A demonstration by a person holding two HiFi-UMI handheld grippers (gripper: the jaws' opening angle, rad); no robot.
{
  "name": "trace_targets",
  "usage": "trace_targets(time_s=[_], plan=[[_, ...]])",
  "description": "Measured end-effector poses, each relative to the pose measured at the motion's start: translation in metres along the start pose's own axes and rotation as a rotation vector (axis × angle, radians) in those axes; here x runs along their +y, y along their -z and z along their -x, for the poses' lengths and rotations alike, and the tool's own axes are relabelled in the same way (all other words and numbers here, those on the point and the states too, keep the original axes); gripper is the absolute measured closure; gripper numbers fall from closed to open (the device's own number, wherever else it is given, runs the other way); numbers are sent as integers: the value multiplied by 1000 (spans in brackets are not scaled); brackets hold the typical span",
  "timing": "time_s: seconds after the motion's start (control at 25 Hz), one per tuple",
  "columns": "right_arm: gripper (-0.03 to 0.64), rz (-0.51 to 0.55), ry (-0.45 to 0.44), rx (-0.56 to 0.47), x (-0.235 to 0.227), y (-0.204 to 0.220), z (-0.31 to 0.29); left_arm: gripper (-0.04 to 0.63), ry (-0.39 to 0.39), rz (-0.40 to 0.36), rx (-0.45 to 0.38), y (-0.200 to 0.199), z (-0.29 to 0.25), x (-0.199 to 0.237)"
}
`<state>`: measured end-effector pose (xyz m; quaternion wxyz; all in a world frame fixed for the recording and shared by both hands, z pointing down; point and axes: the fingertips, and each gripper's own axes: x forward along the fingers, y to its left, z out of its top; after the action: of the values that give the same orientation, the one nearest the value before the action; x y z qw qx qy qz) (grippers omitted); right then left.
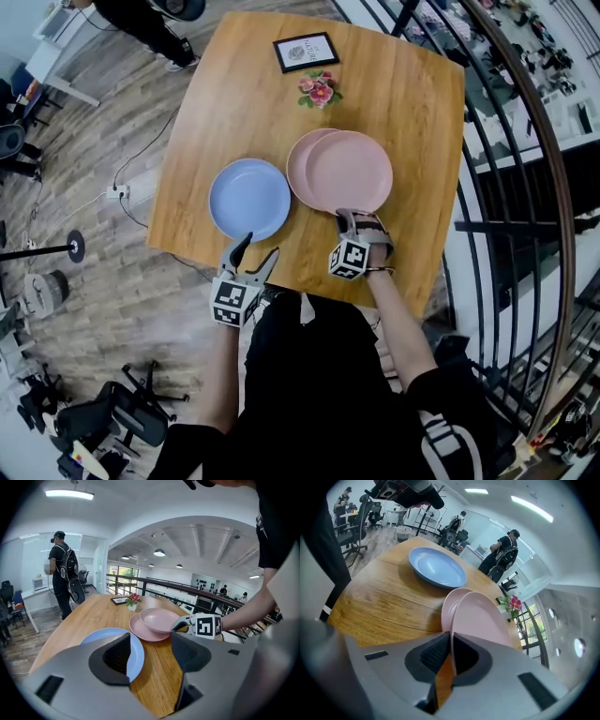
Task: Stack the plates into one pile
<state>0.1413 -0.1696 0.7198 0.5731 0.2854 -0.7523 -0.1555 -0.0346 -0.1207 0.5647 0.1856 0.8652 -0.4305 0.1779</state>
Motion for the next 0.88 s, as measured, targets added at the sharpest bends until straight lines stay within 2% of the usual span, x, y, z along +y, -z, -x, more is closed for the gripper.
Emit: trace_targets(time_s=[0.52, 0.76, 0.8, 0.88], plan=[[592, 74, -55, -67, 8, -25, -18, 307, -67, 25, -11, 7, 6, 0], [587, 27, -71, -84, 8, -36, -28, 307, -114, 50, -16, 13, 21, 9], [583, 19, -69, -83, 6, -38, -28, 307, -121, 56, -16, 15, 23, 11], [532, 4, -65, -78, 2, -38, -27, 308, -129, 67, -15, 19, 25, 14]])
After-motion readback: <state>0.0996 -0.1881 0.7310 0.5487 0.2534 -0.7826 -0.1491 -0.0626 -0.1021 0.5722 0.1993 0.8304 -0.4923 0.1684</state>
